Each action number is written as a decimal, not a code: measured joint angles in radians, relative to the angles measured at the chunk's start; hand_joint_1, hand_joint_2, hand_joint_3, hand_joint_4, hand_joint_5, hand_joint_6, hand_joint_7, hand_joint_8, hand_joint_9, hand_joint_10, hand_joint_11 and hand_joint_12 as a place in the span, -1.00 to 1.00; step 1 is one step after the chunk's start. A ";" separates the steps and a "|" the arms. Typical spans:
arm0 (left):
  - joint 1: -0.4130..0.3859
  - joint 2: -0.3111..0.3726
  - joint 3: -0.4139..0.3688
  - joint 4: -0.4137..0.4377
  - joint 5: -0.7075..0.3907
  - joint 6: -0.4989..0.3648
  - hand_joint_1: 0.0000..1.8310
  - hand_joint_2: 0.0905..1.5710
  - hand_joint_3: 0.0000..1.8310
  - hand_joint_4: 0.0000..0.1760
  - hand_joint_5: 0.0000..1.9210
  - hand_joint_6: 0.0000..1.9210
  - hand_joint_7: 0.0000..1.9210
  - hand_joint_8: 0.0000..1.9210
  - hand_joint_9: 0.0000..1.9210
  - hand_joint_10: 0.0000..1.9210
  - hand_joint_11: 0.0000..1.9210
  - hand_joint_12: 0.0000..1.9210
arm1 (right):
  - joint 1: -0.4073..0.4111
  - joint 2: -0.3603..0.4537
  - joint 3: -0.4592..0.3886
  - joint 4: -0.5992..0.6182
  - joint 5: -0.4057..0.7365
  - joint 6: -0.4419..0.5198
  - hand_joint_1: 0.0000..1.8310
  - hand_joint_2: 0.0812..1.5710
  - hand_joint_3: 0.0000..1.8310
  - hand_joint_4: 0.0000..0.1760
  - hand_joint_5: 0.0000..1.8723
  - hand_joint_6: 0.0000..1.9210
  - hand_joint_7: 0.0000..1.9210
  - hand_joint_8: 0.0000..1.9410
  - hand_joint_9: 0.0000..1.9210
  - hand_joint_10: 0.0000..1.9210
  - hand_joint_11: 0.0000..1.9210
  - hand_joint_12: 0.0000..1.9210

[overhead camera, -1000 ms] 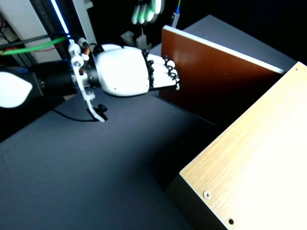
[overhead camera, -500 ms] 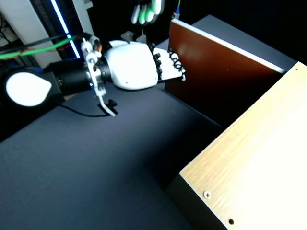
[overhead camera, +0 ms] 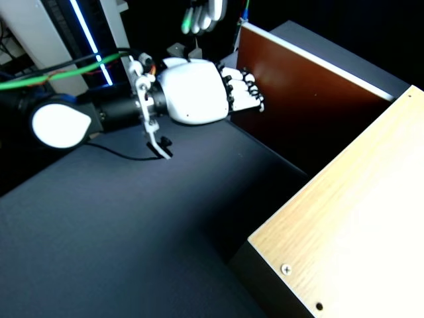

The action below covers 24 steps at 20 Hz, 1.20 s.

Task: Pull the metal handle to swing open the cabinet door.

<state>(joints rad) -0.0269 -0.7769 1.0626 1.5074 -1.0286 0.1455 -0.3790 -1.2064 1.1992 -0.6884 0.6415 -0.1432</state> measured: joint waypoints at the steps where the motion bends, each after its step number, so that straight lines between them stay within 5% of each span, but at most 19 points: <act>1: 0.000 0.000 0.000 0.000 0.000 0.000 -1.00 1.00 -0.94 -1.00 -0.53 -0.99 -0.50 -0.99 -0.53 -0.99 -0.90 -0.12 | 0.000 -0.005 0.000 0.000 -0.001 0.000 -1.00 1.00 -0.99 -1.00 -0.59 -1.00 -0.61 -1.00 -0.65 -1.00 -1.00 -0.08; 24: 0.000 0.000 0.000 0.000 0.000 0.000 -1.00 1.00 -0.95 -1.00 -0.54 -1.00 -0.52 -1.00 -0.54 -1.00 -0.92 -0.11 | 0.001 -0.018 0.014 0.004 -0.002 -0.031 -1.00 1.00 -1.00 -1.00 -0.61 -1.00 -0.59 -1.00 -0.64 -1.00 -1.00 -0.08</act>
<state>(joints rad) -0.0269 -0.7769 1.0626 1.5070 -1.0290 0.1455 -0.3782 -1.2247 1.2137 -0.6842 0.6399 -0.1738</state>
